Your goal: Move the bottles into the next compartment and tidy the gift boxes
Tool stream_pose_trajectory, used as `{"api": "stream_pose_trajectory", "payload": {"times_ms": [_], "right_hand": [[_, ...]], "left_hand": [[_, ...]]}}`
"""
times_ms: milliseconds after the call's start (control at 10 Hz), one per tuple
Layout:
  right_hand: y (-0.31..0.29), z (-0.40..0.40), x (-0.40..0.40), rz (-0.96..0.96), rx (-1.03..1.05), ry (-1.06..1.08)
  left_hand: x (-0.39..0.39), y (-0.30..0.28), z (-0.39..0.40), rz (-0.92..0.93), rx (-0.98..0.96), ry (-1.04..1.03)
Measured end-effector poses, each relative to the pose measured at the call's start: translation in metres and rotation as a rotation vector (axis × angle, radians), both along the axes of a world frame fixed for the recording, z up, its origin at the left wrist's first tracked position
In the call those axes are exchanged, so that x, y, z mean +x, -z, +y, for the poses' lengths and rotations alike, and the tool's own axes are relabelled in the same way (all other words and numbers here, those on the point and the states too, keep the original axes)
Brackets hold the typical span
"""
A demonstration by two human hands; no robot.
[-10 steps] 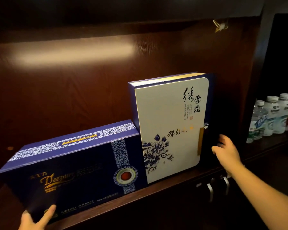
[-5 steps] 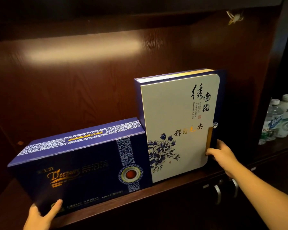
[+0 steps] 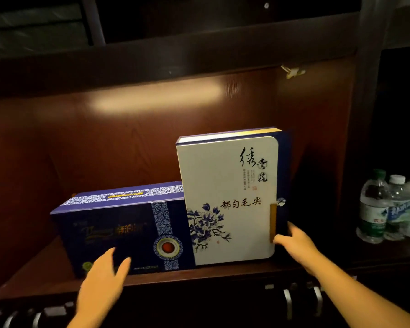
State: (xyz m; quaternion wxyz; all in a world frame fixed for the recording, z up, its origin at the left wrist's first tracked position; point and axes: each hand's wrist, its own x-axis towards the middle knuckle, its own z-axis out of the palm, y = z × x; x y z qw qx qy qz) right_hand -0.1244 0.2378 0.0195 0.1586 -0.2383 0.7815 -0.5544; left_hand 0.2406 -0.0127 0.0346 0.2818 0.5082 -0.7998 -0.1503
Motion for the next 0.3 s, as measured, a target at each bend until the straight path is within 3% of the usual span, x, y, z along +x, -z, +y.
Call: {"api": "stream_pose_trajectory", "payload": {"times_ms": [100,300], "right_hand": [[-0.013,0.009,-0.004,0.053,0.042,-0.056],[-0.042,0.021,-0.004,0.215,0.17,-0.023]], "left_hand": [[-0.039,-0.036,0.054,-0.099,-0.261,0.062],[-0.11,-0.086,0.114,-0.259,-0.517,0.209]]}}
